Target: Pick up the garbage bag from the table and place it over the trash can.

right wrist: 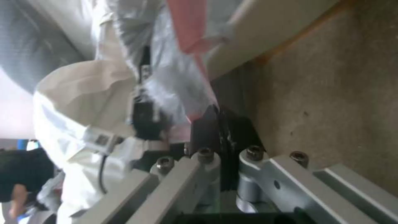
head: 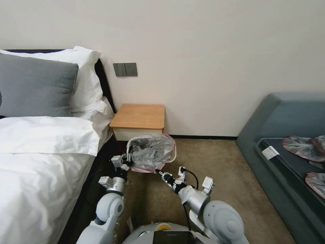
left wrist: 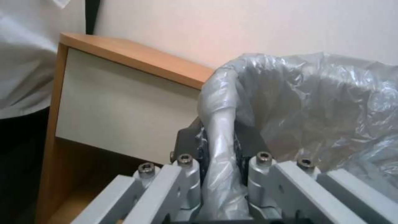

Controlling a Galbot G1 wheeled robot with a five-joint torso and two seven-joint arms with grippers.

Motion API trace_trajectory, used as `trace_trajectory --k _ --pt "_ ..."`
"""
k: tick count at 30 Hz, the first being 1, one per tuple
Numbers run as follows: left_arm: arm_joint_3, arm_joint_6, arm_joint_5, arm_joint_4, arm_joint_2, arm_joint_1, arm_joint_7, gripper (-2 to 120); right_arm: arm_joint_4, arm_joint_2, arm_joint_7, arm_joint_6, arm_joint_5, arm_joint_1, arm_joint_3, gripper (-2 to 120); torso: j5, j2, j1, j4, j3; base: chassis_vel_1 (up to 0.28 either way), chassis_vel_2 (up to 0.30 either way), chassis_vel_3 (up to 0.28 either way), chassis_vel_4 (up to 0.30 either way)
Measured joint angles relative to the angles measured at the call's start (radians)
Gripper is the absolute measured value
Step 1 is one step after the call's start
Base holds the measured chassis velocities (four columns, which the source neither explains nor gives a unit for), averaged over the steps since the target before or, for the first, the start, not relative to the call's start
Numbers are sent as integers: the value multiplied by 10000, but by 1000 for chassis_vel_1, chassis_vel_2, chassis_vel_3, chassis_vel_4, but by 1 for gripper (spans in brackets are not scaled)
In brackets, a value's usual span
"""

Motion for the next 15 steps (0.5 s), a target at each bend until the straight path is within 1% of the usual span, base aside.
trace_trajectory --k 9,15 --pt "-25 0 -50 -133 -1 133 0 9 -770 262 10 33 -374 137 263 0 0 0 0 0 0 0 0 0 0" --pt "-20 0 -44 -250 -29 274 11 9 -1526 418 -295 113 -827 255 631 0 0 0 -1 0 0 0 0 0 0"
